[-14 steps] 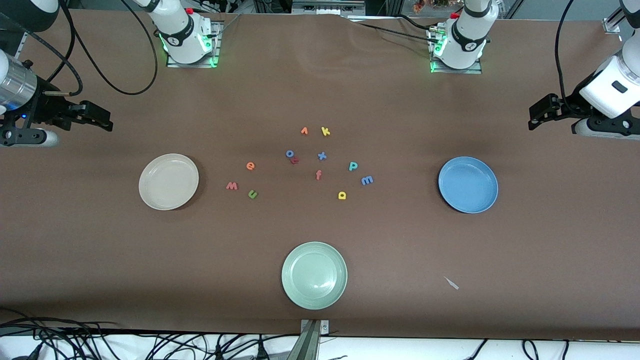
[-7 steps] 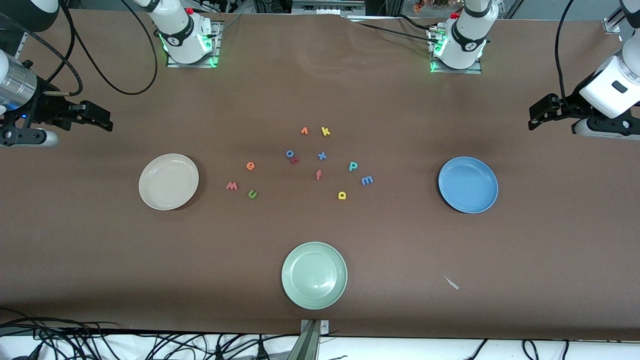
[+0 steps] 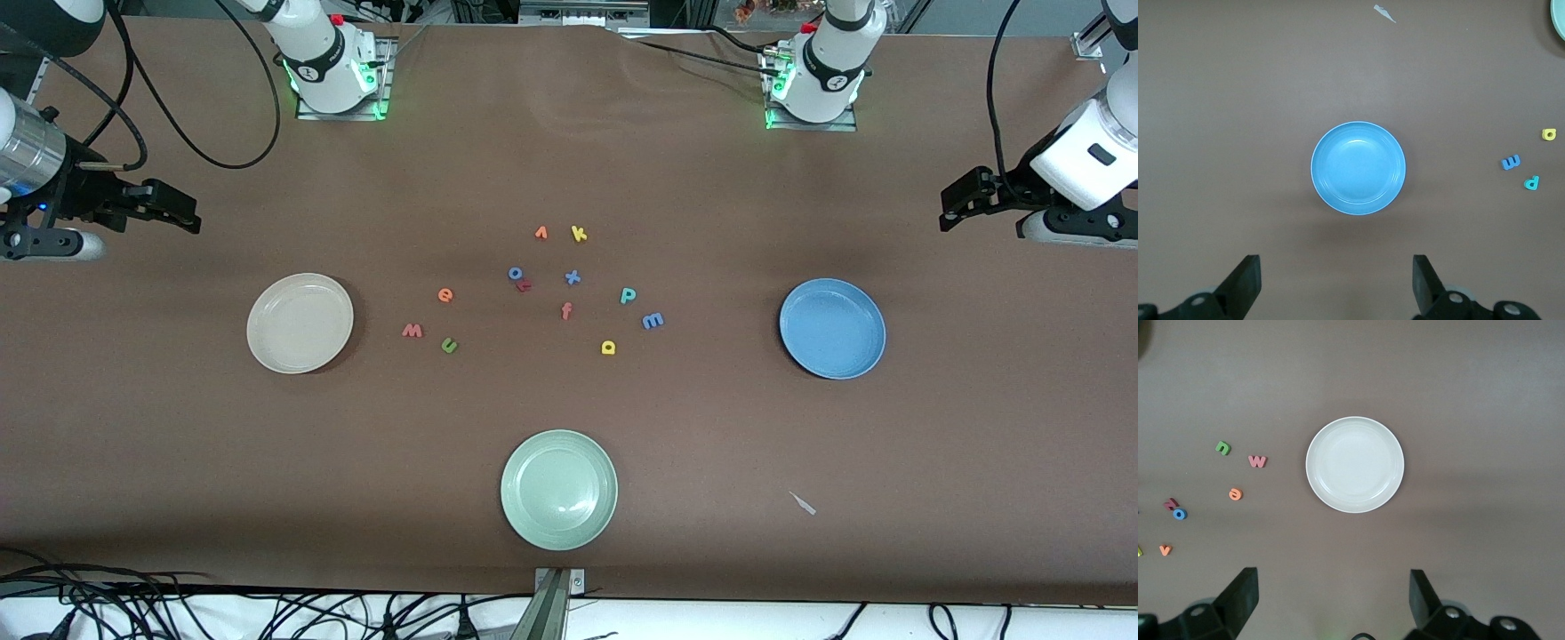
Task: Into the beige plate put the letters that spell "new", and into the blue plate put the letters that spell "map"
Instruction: 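Move the right gripper toward the letters beside the white plate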
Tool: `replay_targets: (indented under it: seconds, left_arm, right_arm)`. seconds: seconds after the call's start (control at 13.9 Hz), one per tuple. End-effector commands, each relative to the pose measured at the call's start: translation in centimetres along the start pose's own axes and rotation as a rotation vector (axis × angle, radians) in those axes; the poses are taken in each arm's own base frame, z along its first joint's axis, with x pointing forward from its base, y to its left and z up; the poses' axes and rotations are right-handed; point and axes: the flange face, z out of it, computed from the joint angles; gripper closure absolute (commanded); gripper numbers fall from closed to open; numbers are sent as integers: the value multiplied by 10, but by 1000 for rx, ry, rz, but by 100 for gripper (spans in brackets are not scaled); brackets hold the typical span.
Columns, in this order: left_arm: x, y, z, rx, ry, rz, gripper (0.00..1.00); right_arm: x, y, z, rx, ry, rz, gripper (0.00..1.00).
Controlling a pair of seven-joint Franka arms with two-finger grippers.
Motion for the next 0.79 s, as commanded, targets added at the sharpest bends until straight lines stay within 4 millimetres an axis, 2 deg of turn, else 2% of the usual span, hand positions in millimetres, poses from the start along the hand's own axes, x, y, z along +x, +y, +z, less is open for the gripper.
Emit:
replay_targets:
  seconds: [0.0,0.14,0.36,0.65,0.72]
  left_arm:
    - [2,-1,-5,-19,-8,-8,0]
    - [2,-1,-5,-19,-8,-8,0]
    - [2,-1,-5,-19,-8,-8,0]
    - [2,-1,-4,-18,-9,-6,0]
    - [1,0,-3,-18,-16,-5,0]
  right_arm:
    - [0,-7,5,0,-4,-14,0]
    - [3,-11,8,15,-6,-18,0]
    - [18,-32,34,14,-38,-58,0]
    - [30,-92,71,0,-62,-143,0]
    - [34,-99,79,-1,-67,-151,0]
